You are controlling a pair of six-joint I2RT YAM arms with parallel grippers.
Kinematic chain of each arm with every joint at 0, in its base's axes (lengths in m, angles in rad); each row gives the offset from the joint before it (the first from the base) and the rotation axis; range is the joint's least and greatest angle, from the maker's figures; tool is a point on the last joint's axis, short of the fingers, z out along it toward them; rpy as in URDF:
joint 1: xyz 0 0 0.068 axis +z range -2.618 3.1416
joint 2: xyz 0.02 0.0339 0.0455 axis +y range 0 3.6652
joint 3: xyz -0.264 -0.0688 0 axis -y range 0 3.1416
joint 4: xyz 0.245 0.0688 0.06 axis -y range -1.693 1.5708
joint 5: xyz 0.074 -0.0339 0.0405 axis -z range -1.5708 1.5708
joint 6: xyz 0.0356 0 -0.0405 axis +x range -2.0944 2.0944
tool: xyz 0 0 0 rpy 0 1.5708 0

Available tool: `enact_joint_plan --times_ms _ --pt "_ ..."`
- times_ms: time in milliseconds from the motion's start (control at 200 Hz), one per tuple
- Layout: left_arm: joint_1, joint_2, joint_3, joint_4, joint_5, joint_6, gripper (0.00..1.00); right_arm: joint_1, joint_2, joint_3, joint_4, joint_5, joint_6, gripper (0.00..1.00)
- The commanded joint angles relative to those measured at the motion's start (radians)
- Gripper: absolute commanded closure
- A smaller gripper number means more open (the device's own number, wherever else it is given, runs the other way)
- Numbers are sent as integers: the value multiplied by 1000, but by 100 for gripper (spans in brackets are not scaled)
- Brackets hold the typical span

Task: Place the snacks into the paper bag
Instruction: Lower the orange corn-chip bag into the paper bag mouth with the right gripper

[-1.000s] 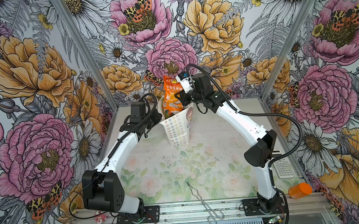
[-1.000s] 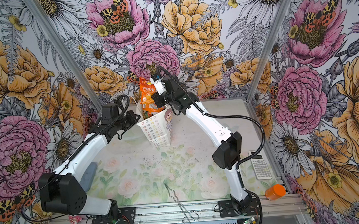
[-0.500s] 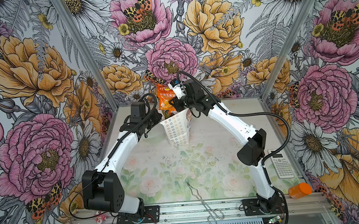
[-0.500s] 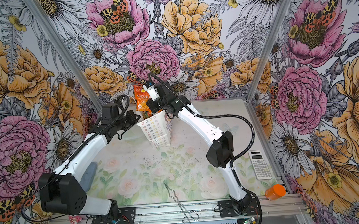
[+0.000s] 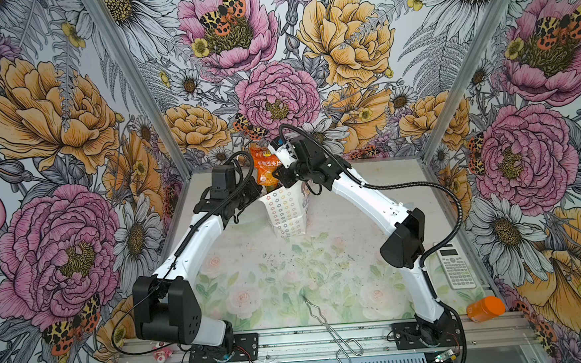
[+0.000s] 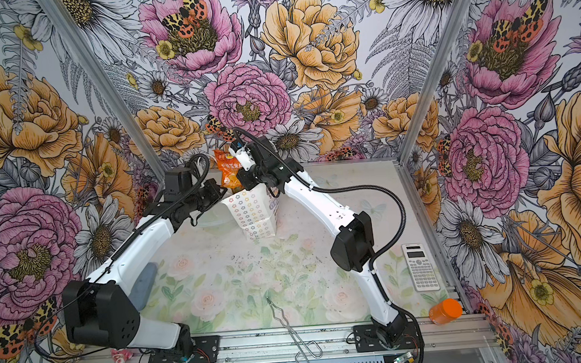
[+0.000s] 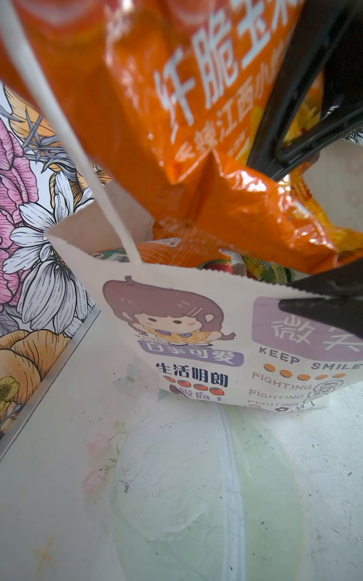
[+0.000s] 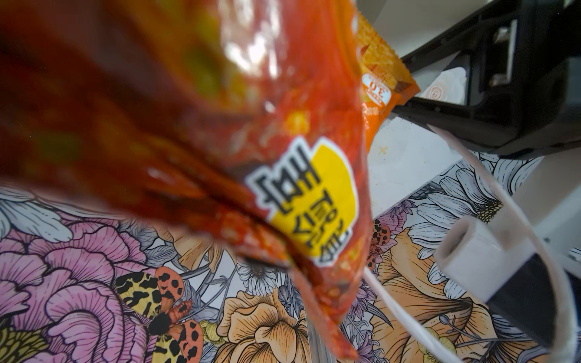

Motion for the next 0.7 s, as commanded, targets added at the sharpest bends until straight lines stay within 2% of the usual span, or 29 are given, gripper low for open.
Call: enact_joint_plan --times_ms 0,360,690 --pt "14 -33 -9 33 25 -11 100 9 7 26 -27 3 -25 87" --pt "15 -31 -11 37 22 -13 100 14 -52 23 -157 -66 9 87" --pt "13 -34 -11 37 23 -14 100 15 -82 43 -282 -62 46 87"
